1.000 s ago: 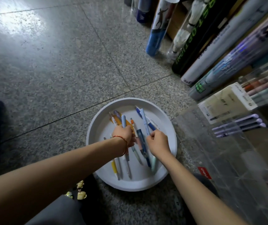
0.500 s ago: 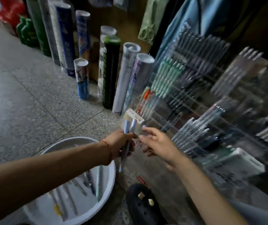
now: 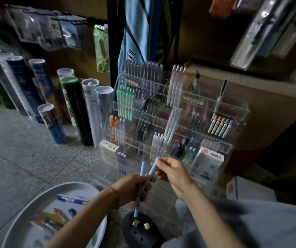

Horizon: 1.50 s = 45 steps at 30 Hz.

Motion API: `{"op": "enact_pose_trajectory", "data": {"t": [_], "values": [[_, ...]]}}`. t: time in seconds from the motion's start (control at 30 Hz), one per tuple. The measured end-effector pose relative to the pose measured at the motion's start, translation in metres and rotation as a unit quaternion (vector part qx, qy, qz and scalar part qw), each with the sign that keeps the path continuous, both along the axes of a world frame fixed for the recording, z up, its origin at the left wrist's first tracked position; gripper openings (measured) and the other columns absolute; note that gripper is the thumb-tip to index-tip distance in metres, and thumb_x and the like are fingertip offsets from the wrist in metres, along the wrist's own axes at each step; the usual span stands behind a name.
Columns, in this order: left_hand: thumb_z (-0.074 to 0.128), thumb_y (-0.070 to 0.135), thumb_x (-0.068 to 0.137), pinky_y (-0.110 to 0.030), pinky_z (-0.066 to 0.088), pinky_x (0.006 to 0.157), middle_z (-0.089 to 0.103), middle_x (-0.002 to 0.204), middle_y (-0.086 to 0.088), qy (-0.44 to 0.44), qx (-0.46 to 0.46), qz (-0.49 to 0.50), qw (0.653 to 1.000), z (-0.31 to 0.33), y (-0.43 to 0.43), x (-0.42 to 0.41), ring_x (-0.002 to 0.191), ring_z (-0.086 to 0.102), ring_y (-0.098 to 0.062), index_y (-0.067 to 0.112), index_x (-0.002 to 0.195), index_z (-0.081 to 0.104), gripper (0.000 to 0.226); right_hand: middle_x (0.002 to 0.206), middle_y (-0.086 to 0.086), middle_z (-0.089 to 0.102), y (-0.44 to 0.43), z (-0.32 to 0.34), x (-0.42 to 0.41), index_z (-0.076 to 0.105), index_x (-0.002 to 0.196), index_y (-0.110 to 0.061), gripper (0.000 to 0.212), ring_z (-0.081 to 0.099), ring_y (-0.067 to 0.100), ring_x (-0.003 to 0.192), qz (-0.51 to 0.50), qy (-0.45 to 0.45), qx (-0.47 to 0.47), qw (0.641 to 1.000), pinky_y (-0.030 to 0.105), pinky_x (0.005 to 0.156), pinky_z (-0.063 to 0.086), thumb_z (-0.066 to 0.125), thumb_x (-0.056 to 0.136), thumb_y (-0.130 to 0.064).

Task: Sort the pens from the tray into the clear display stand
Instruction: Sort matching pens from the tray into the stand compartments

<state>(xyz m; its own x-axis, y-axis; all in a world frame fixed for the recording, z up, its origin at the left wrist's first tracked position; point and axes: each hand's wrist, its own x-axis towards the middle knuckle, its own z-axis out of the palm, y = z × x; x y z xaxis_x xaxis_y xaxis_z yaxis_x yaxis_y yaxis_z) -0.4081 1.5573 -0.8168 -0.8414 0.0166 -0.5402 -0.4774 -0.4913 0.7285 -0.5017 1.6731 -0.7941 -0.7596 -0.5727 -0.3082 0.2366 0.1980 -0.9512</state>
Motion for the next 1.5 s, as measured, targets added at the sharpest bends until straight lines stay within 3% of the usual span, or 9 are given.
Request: {"op": "enact_pose_trajectory", "data": {"t": [0.13, 0.37, 0.53, 0.63, 0.73, 0.83, 1.0, 1.17, 1.5], "values": [[0.035, 0.017, 0.098, -0.021, 0.035, 0.049, 0.047, 0.055, 0.001, -0.023, -0.046, -0.001, 0.999, -0.013, 0.004, 0.005, 0.046, 0.041, -0.01, 0.006, 0.09, 0.056, 0.026, 0.085, 0.011, 0.064, 0.004, -0.015, 0.008, 0.06, 0.096, -0.005, 0.008, 0.057, 0.008, 0.058, -0.076, -0.015, -0.034, 0.996, 0.018, 0.054, 0.049, 0.061, 0.088, -0.008], [0.034, 0.013, 0.099, -0.02, 0.034, 0.046, 0.045, 0.054, -0.001, -0.001, -0.05, 0.043, 0.998, -0.017, -0.013, 0.004, 0.047, 0.038, -0.011, 0.004, 0.085, 0.054, 0.026, 0.084, 0.008, 0.066, -0.013, -0.012, 0.014, 0.057, 0.11, -0.02, 0.027, 0.06, 0.008, 0.06, -0.019, 0.033, -0.02, 0.999, 0.02, 0.061, 0.052, 0.058, 0.089, -0.004], [0.039, 0.007, 0.097, -0.021, 0.042, 0.045, 0.057, 0.065, -0.008, -0.021, -0.143, 0.171, 0.975, -0.015, -0.02, -0.011, 0.041, 0.054, -0.011, 0.005, 0.084, 0.05, 0.017, 0.093, 0.003, 0.067, -0.028, -0.004, 0.0, 0.057, 0.108, -0.016, 0.021, 0.065, 0.01, 0.079, -0.05, 0.204, 0.016, 0.978, 0.016, 0.069, 0.052, 0.061, 0.088, -0.009], [0.041, 0.009, 0.097, -0.018, 0.036, 0.045, 0.056, 0.072, -0.006, 0.013, -0.221, 0.257, 0.941, -0.017, -0.038, -0.024, 0.053, 0.049, -0.013, 0.01, 0.082, 0.05, 0.018, 0.086, -0.006, 0.062, -0.039, 0.006, -0.003, 0.056, 0.099, -0.019, 0.016, 0.062, 0.007, 0.076, -0.122, 0.375, -0.043, 0.918, 0.012, 0.067, 0.049, 0.061, 0.088, -0.009], [0.043, 0.011, 0.097, -0.015, 0.04, 0.042, 0.056, 0.077, -0.006, 0.055, -0.285, 0.28, 0.915, -0.021, -0.054, -0.027, 0.059, 0.049, -0.016, 0.007, 0.091, 0.053, 0.013, 0.091, -0.002, 0.061, -0.056, -0.007, -0.002, 0.059, 0.106, -0.006, 0.018, 0.06, 0.004, 0.08, -0.056, 0.482, 0.002, 0.875, 0.003, 0.072, 0.044, 0.059, 0.089, -0.004], [0.045, 0.01, 0.096, -0.021, 0.042, 0.059, 0.059, 0.082, -0.005, 0.082, -0.351, 0.258, 0.897, -0.025, -0.064, -0.027, 0.074, 0.055, -0.019, 0.012, 0.097, 0.054, 0.009, 0.099, 0.008, 0.065, -0.074, -0.028, -0.005, 0.058, 0.113, -0.005, 0.023, 0.061, 0.012, 0.086, 0.004, 0.463, 0.058, 0.884, 0.005, 0.072, 0.042, 0.056, 0.091, -0.005], [0.044, 0.011, 0.096, -0.015, 0.043, 0.052, 0.056, 0.086, -0.006, 0.079, -0.33, 0.227, 0.913, -0.031, -0.071, -0.028, 0.075, 0.054, -0.019, 0.017, 0.105, 0.054, 0.014, 0.101, 0.009, 0.066, -0.098, -0.05, -0.013, 0.058, 0.103, -0.01, 0.016, 0.064, 0.017, 0.093, -0.004, 0.334, 0.086, 0.939, 0.008, 0.069, 0.044, 0.059, 0.088, -0.004], [0.04, 0.014, 0.098, -0.017, 0.039, 0.058, 0.058, 0.096, -0.006, 0.061, -0.311, 0.236, 0.919, -0.042, -0.085, -0.023, 0.09, 0.056, -0.021, 0.012, 0.108, 0.055, 0.017, 0.098, 0.004, 0.065, -0.11, -0.062, -0.011, 0.055, 0.099, -0.013, 0.01, 0.062, 0.014, 0.092, 0.028, 0.297, 0.113, 0.948, 0.011, 0.07, 0.045, 0.058, 0.09, -0.008], [0.035, 0.011, 0.098, -0.009, 0.034, 0.037, 0.056, 0.078, -0.007, 0.039, -0.213, 0.324, 0.921, -0.039, -0.091, -0.024, 0.054, 0.044, -0.015, 0.006, 0.1, 0.048, 0.014, 0.094, 0.007, 0.06, -0.113, -0.063, -0.018, 0.047, 0.094, -0.015, 0.012, 0.06, 0.02, 0.086, 0.062, 0.35, 0.173, 0.918, 0.021, 0.064, 0.044, 0.055, 0.091, -0.007]]}}
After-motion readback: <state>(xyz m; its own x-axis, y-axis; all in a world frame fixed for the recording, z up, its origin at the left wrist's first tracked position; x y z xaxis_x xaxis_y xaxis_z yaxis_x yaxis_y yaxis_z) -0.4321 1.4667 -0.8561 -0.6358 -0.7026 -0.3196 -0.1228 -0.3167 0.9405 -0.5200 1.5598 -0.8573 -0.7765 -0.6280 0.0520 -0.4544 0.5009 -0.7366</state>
